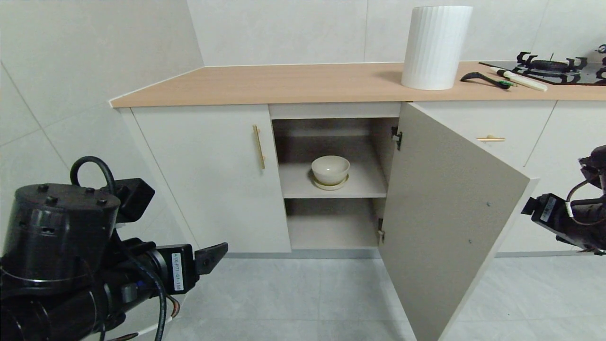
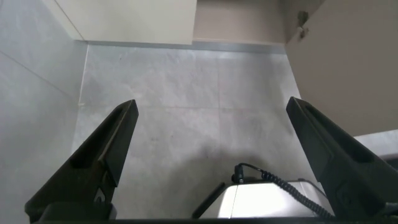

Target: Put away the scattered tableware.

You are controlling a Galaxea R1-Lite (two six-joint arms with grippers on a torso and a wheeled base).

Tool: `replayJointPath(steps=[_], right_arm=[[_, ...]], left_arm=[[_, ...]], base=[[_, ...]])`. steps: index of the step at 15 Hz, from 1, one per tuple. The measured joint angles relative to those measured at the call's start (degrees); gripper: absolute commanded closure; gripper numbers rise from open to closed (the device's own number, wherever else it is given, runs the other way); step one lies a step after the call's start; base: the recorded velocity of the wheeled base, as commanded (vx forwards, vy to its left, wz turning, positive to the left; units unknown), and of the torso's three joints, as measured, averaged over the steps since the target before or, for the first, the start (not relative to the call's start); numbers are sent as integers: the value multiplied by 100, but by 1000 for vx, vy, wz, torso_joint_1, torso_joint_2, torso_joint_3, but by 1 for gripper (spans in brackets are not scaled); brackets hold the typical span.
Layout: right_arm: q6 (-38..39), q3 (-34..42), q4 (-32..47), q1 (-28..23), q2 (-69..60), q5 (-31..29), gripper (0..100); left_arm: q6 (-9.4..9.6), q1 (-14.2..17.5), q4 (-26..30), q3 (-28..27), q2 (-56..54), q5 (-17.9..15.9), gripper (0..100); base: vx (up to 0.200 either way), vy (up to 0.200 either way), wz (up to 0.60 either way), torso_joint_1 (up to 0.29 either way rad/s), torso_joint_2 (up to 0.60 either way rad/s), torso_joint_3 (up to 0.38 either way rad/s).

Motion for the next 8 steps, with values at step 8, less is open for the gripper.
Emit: replayJointPath(steps=[8], right_arm=[[-54,-486,-510,1251,946,666,0]], left_arm=[[9,79,0,-15,-7,-2,0]], base=[[0,0,0,0,0,0]])
